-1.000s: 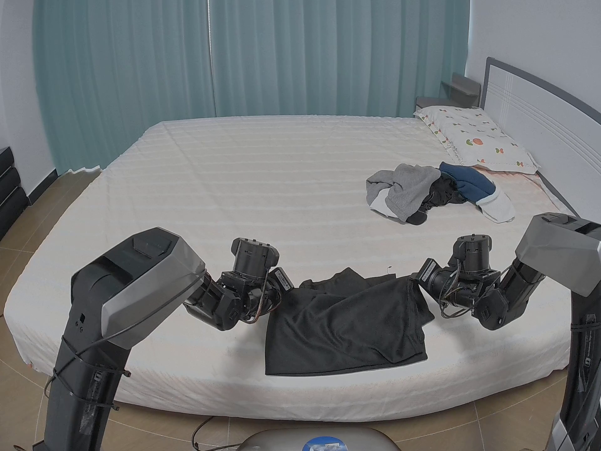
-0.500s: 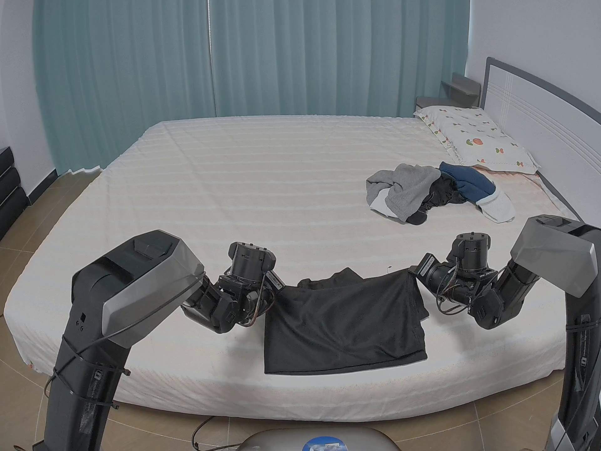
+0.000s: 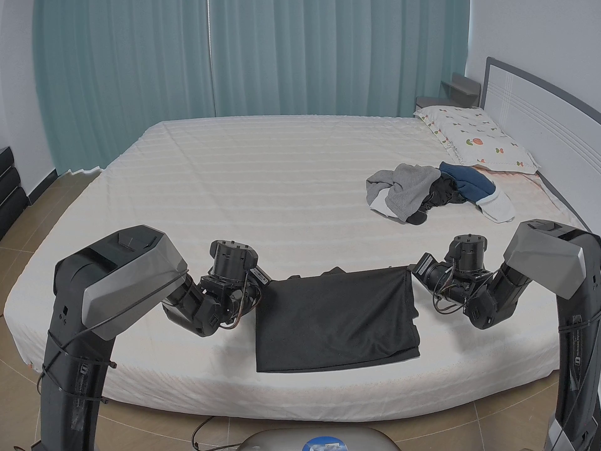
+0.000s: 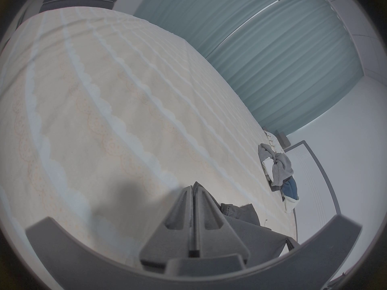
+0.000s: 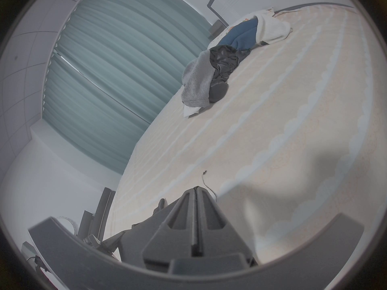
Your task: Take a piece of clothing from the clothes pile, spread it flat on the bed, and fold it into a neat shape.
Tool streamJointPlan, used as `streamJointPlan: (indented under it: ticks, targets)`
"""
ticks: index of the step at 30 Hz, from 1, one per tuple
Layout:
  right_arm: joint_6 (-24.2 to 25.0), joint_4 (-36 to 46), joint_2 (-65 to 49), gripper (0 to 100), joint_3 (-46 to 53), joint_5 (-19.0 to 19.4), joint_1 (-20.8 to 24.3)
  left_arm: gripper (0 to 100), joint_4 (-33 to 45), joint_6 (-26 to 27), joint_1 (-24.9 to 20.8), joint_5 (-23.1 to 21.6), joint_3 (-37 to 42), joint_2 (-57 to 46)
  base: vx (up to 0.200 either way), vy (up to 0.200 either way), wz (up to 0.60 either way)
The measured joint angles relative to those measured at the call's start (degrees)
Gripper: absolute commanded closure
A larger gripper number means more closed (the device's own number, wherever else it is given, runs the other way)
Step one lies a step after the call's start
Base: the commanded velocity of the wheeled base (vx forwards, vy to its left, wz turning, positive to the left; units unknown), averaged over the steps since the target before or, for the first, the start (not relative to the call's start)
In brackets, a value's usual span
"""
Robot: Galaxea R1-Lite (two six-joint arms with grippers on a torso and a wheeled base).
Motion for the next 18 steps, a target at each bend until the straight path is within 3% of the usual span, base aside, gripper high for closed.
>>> streamJointPlan:
  ticks: [5,6,18]
  targets:
    - [-0.02,-0.72,1.19,100,-1.43,-0.02,0.06,100,0.13,1.51,-0.09,-0.09,0.06,-0.09,0.000,0.000,0.00]
    - [-0.04,-0.77,1.35,0,-1.60,-0.02,0.12,0,0.13,1.84,-0.17,-0.11,0.11,-0.09,0.000,0.000,0.00]
    - [-0.39,-0.77,0.83,0,-0.21,0.09,0.65,0,0.02,2.08,-0.41,-0.83,0.33,-0.02,0.000,0.000,0.00]
